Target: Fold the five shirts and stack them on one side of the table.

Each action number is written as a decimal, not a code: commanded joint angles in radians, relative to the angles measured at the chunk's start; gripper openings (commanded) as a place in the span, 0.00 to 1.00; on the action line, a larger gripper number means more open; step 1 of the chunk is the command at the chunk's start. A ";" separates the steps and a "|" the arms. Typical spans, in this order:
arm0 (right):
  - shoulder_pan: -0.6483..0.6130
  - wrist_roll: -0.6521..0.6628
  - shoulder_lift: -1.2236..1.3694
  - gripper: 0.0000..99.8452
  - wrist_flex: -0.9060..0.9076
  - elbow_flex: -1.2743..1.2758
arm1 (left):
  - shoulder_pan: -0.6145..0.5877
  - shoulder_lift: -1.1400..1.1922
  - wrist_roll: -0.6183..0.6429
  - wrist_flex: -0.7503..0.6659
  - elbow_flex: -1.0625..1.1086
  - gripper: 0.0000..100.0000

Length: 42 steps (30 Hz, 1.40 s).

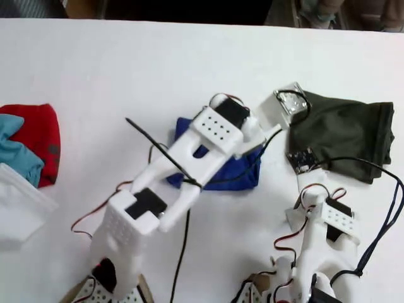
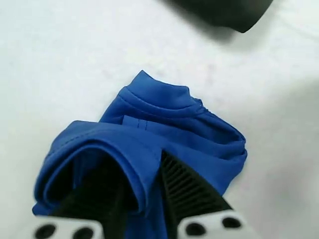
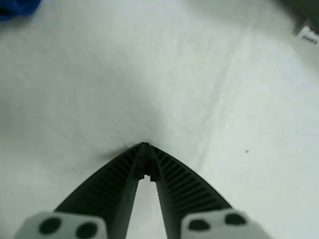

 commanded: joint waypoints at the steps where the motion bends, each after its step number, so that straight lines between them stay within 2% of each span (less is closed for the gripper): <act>1: 0.050 -0.006 -0.012 0.02 -0.041 0.002 | 0.005 -0.011 0.003 -0.015 -0.018 0.02; 4: 0.050 -0.006 -0.012 0.02 -0.041 0.002 | 0.003 -0.017 0.002 -0.011 -0.018 0.03; 6: 0.050 -0.006 -0.012 0.02 -0.041 0.002 | 0.003 -0.021 -0.038 0.018 -0.038 0.07; 11: 0.050 -0.006 -0.012 0.02 -0.041 0.002 | -0.055 -0.020 -0.155 0.293 -0.266 0.22; 14: 0.048 -0.006 -0.012 0.02 -0.041 0.002 | -0.173 -0.021 -0.166 0.411 -0.461 0.24; 17: 0.048 -0.006 -0.012 0.02 -0.041 0.002 | -0.325 -0.021 -0.160 0.442 -0.631 0.24; 21: 0.048 -0.006 -0.012 0.02 -0.041 0.002 | -0.532 -0.021 -0.158 0.443 -0.684 0.23; 22: 0.050 -0.006 -0.012 0.02 -0.041 0.002 | -0.583 -0.018 -0.153 0.445 -0.680 0.21; 25: 0.050 -0.008 -0.012 0.02 -0.041 0.002 | -0.733 -0.021 -0.072 0.445 -0.636 0.00; 27: 0.050 -0.008 -0.012 0.02 -0.041 0.002 | -0.835 -0.021 -0.006 0.446 -0.591 0.04; 28: 0.050 -0.009 -0.012 0.02 -0.041 0.002 | -0.881 -0.021 0.003 0.446 -0.565 0.02; 33: 0.038 -0.014 -0.012 0.02 -0.019 -0.023 | -1.076 -0.052 -0.003 0.446 -0.380 0.02; 37: -0.012 -0.018 -0.013 0.02 0.189 -0.176 | -1.160 -0.178 -0.057 0.433 -0.191 0.03; 42: -0.153 -0.149 -0.012 0.02 0.335 -0.408 | -1.235 -0.420 -0.081 0.304 0.136 0.03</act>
